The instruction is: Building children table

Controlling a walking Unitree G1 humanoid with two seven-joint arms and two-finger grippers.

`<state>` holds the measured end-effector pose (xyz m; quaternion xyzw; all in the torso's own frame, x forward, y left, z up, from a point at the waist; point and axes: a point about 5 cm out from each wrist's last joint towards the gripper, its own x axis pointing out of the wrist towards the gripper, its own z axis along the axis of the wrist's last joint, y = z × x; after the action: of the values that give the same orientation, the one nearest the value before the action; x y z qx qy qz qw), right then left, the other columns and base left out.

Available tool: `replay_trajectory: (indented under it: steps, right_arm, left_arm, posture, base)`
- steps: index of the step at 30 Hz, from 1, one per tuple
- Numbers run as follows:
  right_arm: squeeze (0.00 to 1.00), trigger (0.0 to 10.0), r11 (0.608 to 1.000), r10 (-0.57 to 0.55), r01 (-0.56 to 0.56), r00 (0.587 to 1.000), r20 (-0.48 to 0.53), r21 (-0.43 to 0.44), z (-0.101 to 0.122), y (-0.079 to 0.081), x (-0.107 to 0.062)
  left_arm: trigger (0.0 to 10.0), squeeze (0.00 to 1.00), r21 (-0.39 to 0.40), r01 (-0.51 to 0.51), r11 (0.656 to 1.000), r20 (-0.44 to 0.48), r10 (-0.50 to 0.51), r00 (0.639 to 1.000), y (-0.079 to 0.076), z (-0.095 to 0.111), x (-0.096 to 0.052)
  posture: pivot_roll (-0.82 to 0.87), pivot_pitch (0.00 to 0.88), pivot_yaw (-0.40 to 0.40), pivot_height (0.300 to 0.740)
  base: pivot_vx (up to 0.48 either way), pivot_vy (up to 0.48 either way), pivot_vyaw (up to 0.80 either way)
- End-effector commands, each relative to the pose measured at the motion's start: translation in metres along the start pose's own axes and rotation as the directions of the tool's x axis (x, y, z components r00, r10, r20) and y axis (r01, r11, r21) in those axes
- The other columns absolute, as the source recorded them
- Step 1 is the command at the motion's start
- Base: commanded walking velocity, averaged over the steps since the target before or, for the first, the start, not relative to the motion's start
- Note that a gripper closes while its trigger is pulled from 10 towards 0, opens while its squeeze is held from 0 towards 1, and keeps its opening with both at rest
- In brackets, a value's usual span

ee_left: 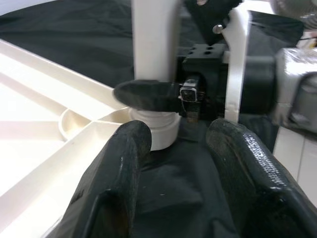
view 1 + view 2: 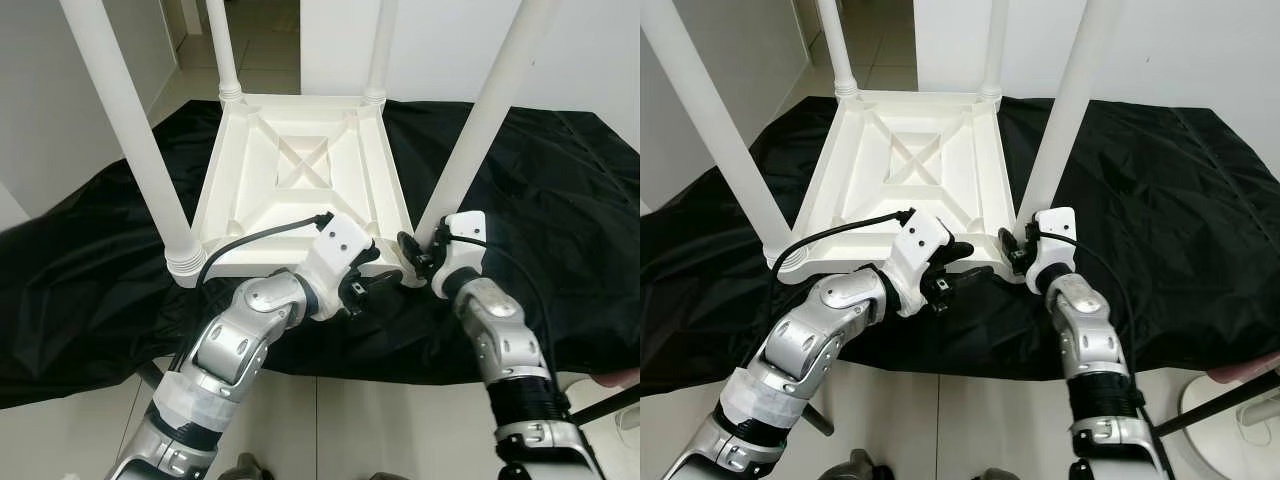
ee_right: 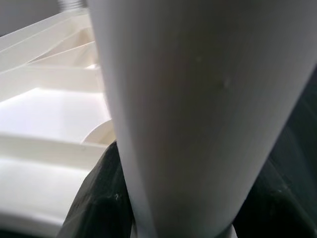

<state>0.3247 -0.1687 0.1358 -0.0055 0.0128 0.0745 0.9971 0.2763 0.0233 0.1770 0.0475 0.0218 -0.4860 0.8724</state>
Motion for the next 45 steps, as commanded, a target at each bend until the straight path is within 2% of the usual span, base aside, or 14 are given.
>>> replay_trajectory:
  steps: [1,7,11,16,17,18,23,30,31,34,35,36,40,45]
  right_arm:
    - [0.00,10.0,0.987,-0.147,0.146,0.989,0.008,0.063,0.005,0.004,-0.003]
    - [0.00,10.0,0.944,-0.300,0.298,0.954,-0.008,0.140,0.002,0.022,-0.006]
    - [0.00,10.0,0.949,-0.286,0.285,0.958,-0.013,0.136,0.005,0.036,-0.004]
    - [0.00,10.0,0.953,-0.284,0.282,0.959,0.000,0.115,0.009,0.035,-0.005]
    - [0.13,10.0,0.953,-0.283,0.281,0.959,0.004,0.113,0.009,0.034,-0.006]
    - [1.00,10.0,0.954,-0.280,0.277,0.960,0.009,0.115,0.009,0.033,-0.006]
    - [1.00,10.0,0.956,-0.268,0.263,0.963,0.024,0.126,0.011,0.033,-0.008]
    - [1.00,10.0,0.992,-0.086,0.078,0.993,0.078,0.102,0.015,0.018,-0.017]
    - [0.50,10.0,0.996,-0.034,0.027,0.996,0.080,0.089,0.014,0.013,-0.019]
    - [0.50,10.0,0.997,0.013,-0.019,0.997,0.081,0.072,0.013,0.009,-0.021]
    - [0.00,10.0,0.996,0.074,-0.077,0.994,0.085,0.042,0.013,0.005,-0.022]
    - [0.00,10.0,0.996,0.074,-0.077,0.994,0.085,0.042,0.013,0.005,-0.022]
    - [0.00,10.0,0.945,0.316,-0.313,0.948,0.020,-0.096,0.005,-0.006,-0.024]
    - [0.00,10.0,0.915,0.380,-0.378,0.925,-0.014,-0.140,0.003,-0.012,-0.020]
  left_arm:
    - [10.0,0.00,-0.002,-0.054,0.999,0.008,0.054,0.998,0.008,0.003,0.000]
    - [10.0,0.00,-0.025,-0.085,0.996,0.019,0.085,0.996,0.011,0.004,0.001]
    - [10.0,0.00,-0.025,-0.087,0.996,0.021,0.087,0.996,0.012,0.004,0.001]
    - [10.0,0.00,-0.022,-0.090,0.996,0.022,0.090,0.996,0.012,0.004,0.002]
    - [10.0,0.00,-0.022,-0.091,0.996,0.026,0.092,0.995,0.013,0.005,0.002]
    - [10.0,0.00,-0.022,-0.092,0.996,0.029,0.093,0.995,0.013,0.005,0.002]
    - [10.0,0.00,-0.025,-0.095,0.995,0.033,0.095,0.995,0.013,0.006,0.002]
    - [10.0,0.00,-0.024,-0.107,0.994,0.028,0.108,0.994,0.013,0.002,0.000]
    - [10.0,0.00,-0.025,-0.108,0.994,0.029,0.109,0.994,0.013,0.003,0.000]
    - [10.0,0.00,-0.025,-0.109,0.994,0.030,0.109,0.994,0.014,0.003,0.000]
    - [10.0,0.00,-0.025,-0.109,0.994,0.030,0.110,0.994,0.014,0.003,0.000]
    - [10.0,0.00,-0.025,-0.109,0.994,0.030,0.110,0.994,0.014,0.003,0.000]
    - [10.0,0.00,-0.023,-0.103,0.994,0.028,0.104,0.994,0.015,0.003,0.000]
    - [10.0,0.00,-0.019,-0.100,0.995,0.027,0.101,0.995,0.016,0.003,0.001]
  posture:
    - [-0.04,0.000,0.025,0.740]
    - [-0.04,0.000,0.027,0.740]
    - [-0.04,0.000,0.024,0.740]
    - [-0.04,0.000,0.019,0.740]
    - [-0.04,0.000,0.015,0.740]
    - [-0.04,0.000,0.015,0.740]
    - [-0.04,0.000,0.009,0.740]
    - [-0.04,0.000,0.002,0.740]
    - [-0.04,0.000,0.003,0.740]
    - [-0.04,0.000,0.003,0.740]
    - [-0.04,0.000,0.004,0.740]
    - [-0.04,0.000,0.004,0.740]
    - [-0.05,0.000,0.018,0.740]
    - [-0.05,0.000,0.029,0.740]
  base:
    - [0.000,0.000,0.00]
    - [0.000,0.000,0.00]
    - [0.000,0.000,0.00]
    - [0.000,0.000,0.00]
    - [0.000,0.000,0.00]
    - [0.000,0.000,0.00]
    - [0.000,0.000,0.00]
    - [0.000,0.000,0.00]
    - [0.000,0.000,0.00]
    - [0.000,0.000,0.00]
    - [0.000,0.000,0.00]
    - [0.000,0.000,0.00]
    - [0.000,0.000,0.00]
    - [0.000,0.000,0.00]
